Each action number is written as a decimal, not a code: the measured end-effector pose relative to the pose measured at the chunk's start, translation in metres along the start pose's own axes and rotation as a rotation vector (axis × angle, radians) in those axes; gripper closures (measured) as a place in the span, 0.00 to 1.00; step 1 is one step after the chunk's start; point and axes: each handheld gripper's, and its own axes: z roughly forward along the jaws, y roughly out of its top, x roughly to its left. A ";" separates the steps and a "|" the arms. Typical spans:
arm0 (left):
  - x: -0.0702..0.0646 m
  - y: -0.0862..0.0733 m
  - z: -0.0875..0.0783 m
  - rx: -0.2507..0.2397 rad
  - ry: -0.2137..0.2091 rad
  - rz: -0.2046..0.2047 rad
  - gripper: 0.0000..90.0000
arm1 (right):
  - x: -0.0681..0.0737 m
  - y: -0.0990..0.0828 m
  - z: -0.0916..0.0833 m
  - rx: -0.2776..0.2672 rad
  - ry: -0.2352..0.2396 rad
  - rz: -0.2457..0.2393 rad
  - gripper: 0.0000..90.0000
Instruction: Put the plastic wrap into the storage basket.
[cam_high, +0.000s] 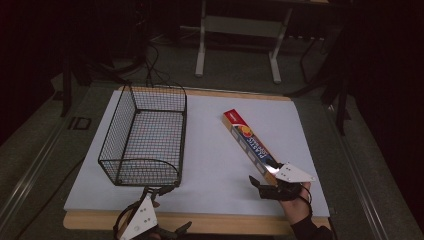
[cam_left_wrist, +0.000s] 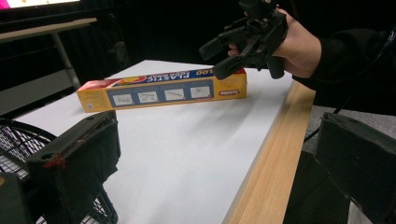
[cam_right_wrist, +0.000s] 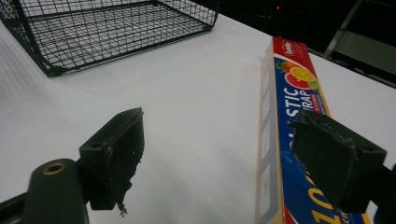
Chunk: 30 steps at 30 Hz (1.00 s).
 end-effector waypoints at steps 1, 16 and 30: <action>0.000 0.000 0.000 0.001 0.000 0.001 0.01 | 0.000 0.000 0.000 0.000 0.001 0.007 0.19; 0.000 0.000 0.000 0.002 0.004 0.006 0.01 | -0.003 0.005 0.001 -0.010 0.038 -0.008 0.20; 0.000 0.000 0.000 0.003 0.005 0.010 0.01 | -0.022 0.031 0.013 0.006 0.025 0.009 0.20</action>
